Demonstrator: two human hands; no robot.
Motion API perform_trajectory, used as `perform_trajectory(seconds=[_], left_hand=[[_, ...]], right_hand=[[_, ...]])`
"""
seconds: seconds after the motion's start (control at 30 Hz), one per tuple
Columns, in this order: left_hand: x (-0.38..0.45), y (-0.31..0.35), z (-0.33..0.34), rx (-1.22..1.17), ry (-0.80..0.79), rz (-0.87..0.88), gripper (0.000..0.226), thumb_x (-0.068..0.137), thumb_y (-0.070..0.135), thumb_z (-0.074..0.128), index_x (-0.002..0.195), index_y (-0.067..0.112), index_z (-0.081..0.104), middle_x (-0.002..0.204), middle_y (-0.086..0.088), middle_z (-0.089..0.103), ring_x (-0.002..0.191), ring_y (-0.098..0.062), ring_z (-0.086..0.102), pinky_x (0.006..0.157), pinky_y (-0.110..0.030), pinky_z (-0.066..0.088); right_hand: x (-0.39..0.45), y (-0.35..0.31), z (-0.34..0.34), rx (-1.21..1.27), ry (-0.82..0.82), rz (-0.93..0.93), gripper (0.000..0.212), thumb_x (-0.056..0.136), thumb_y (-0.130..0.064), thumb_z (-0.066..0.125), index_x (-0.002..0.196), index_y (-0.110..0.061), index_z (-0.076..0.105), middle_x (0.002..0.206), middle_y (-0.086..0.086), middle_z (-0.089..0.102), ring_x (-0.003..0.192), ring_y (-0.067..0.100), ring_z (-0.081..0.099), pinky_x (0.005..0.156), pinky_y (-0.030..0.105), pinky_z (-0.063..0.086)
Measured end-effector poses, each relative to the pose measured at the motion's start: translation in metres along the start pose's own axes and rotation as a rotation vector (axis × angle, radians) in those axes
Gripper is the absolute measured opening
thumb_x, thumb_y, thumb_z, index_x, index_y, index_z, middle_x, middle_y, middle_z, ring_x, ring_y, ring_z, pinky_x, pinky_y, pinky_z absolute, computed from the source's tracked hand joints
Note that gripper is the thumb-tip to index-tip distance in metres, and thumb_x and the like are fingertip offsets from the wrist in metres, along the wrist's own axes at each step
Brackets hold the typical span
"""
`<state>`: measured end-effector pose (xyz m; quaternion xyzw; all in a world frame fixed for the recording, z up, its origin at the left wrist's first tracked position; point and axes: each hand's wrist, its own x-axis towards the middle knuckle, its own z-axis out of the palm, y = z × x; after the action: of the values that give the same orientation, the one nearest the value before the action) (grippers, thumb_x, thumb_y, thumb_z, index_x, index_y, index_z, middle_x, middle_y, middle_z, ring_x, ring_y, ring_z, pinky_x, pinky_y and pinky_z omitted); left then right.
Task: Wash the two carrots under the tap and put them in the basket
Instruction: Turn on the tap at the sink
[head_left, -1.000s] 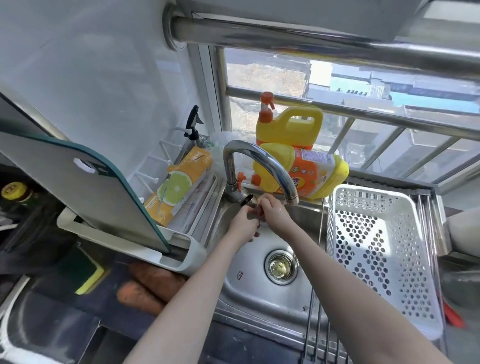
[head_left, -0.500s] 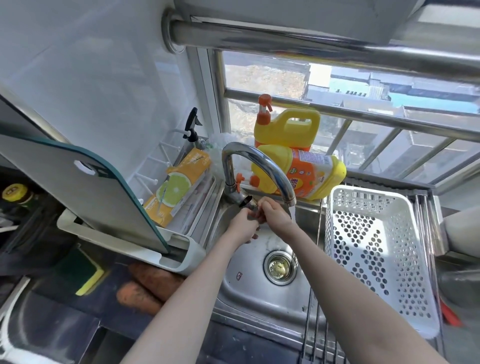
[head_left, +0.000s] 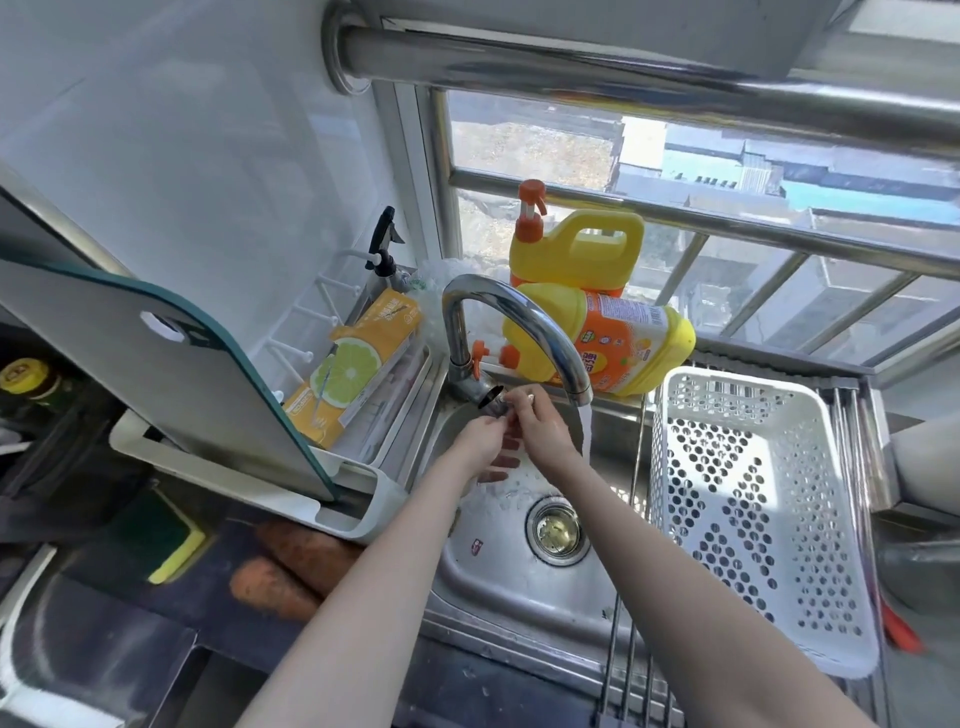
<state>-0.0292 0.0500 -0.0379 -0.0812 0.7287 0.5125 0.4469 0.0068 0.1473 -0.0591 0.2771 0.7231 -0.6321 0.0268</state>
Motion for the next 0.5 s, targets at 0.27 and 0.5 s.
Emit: perform_trajectory(seconds=[0.27, 0.5], left_hand=[[0.003, -0.006, 0.009, -0.006, -0.026, 0.017, 0.034, 0.104, 0.029, 0.031, 0.130, 0.020, 0.050, 0.091, 0.001, 0.063, 0.078, -0.017, 0.063, 0.066, -0.029, 0.049], [0.009, -0.002, 0.010, -0.032, 0.003, 0.027, 0.035, 0.104, 0.026, 0.028, 0.132, 0.019, 0.049, 0.100, -0.004, 0.064, 0.079, -0.016, 0.060, 0.063, -0.028, 0.047]], right_hand=[[0.005, 0.004, 0.008, -0.142, 0.247, -0.138, 0.034, 0.105, -0.024, 0.036, 0.111, -0.001, 0.061, 0.096, 0.013, 0.066, 0.086, 0.017, 0.055, 0.063, 0.017, 0.034], [0.012, 0.004, 0.015, -0.117, 0.314, -0.094, 0.033, 0.104, -0.025, 0.039, 0.105, -0.001, 0.061, 0.089, 0.018, 0.067, 0.084, 0.028, 0.061, 0.072, 0.035, 0.046]])
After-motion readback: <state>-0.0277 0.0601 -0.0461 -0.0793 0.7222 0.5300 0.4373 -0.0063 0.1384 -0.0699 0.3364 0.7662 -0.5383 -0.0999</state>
